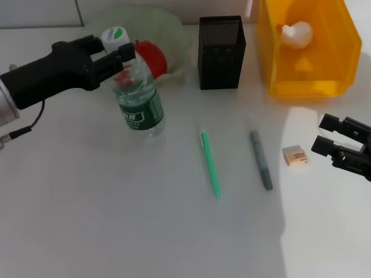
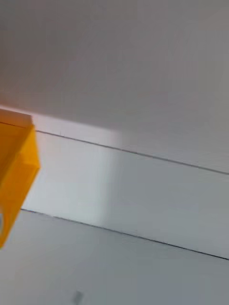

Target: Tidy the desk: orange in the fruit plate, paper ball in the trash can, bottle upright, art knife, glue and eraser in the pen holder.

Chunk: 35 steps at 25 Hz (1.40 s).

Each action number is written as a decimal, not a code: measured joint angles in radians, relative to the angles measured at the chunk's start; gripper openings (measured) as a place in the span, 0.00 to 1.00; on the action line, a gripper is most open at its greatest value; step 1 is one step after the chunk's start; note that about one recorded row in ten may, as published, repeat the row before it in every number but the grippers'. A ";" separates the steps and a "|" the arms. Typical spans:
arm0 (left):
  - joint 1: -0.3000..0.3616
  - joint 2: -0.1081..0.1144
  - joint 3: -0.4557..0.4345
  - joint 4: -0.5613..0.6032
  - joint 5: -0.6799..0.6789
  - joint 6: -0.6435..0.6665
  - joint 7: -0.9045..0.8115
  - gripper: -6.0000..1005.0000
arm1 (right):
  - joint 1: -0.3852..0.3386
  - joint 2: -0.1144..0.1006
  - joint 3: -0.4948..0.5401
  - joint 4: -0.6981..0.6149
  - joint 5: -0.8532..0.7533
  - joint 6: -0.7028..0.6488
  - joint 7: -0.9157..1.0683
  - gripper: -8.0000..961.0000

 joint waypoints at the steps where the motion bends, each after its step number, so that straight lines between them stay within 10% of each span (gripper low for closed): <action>1: -0.009 0.000 -0.027 -0.086 -0.059 0.034 0.089 0.45 | 0.003 0.001 0.000 0.000 0.000 0.001 0.000 0.83; 14: -0.136 -0.006 -0.229 -0.679 -0.246 0.177 0.767 0.45 | 0.044 0.000 -0.009 0.052 0.000 0.033 -0.008 0.81; 35: -0.161 -0.012 -0.245 -0.808 -0.374 0.194 0.952 0.58 | 0.047 0.005 -0.009 0.064 -0.001 0.039 -0.014 0.79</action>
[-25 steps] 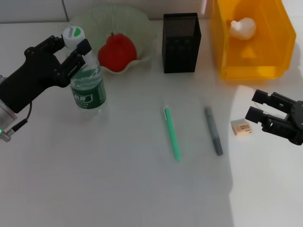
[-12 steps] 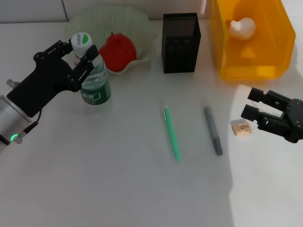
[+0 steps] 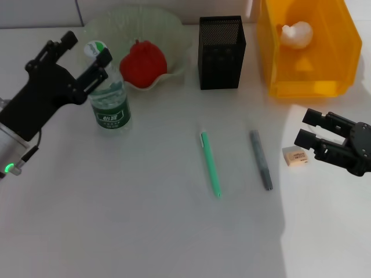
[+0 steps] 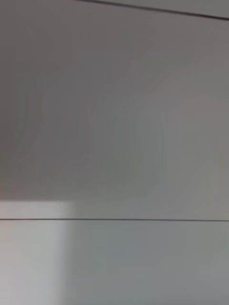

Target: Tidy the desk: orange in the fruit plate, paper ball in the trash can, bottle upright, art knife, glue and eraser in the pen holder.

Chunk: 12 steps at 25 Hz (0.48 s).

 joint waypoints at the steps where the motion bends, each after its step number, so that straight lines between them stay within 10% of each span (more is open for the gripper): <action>1: 0.014 0.001 -0.007 0.003 -0.024 0.050 0.000 0.62 | 0.000 0.000 0.000 0.000 0.000 -0.001 0.000 0.79; 9: 0.131 0.032 -0.017 0.135 -0.114 0.345 -0.186 0.78 | 0.018 -0.008 0.010 -0.056 0.050 -0.013 0.073 0.77; 12: 0.171 0.118 0.101 0.324 0.120 0.352 -0.330 0.78 | 0.044 -0.019 0.001 -0.173 0.056 -0.025 0.217 0.77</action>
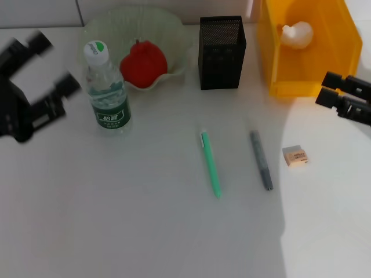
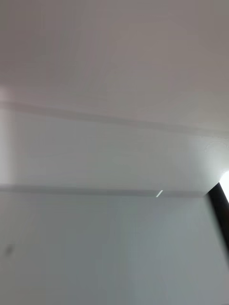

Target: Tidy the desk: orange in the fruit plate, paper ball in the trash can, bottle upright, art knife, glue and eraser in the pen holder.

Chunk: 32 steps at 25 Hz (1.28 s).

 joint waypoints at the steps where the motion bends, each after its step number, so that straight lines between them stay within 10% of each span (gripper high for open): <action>1: -0.002 0.025 0.024 0.038 0.091 0.003 -0.050 0.78 | 0.009 -0.004 -0.007 -0.050 -0.002 -0.009 0.051 0.77; 9: -0.047 0.028 -0.024 0.128 0.511 -0.076 -0.280 0.78 | 0.134 -0.073 -0.275 -0.590 -0.124 -0.050 0.642 0.76; 14: -0.054 0.013 -0.088 0.144 0.578 -0.084 -0.295 0.78 | 0.355 -0.090 -0.584 -0.790 -0.451 -0.065 1.006 0.75; 21: -0.046 0.009 -0.108 0.151 0.585 -0.088 -0.297 0.78 | 0.653 0.028 -0.743 -0.486 -0.793 0.042 1.067 0.74; 32: -0.043 0.009 -0.110 0.143 0.588 -0.115 -0.295 0.78 | 0.707 0.035 -1.076 -0.052 -0.635 0.553 1.098 0.73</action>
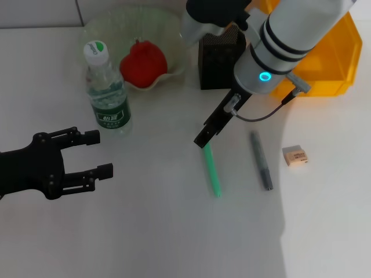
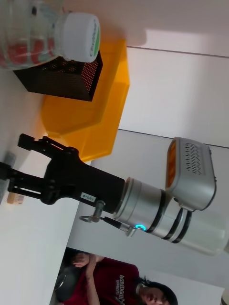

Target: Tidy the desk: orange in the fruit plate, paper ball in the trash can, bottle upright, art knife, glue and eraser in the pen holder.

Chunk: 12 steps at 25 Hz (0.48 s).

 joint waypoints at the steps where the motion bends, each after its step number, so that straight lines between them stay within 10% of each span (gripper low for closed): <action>1: 0.000 -0.001 0.000 0.000 0.000 -0.001 0.000 0.78 | -0.006 0.000 -0.019 0.008 0.014 0.025 0.000 0.73; 12: -0.008 -0.016 0.000 0.004 0.001 -0.023 0.001 0.78 | -0.052 0.001 -0.168 0.061 0.131 0.199 0.022 0.71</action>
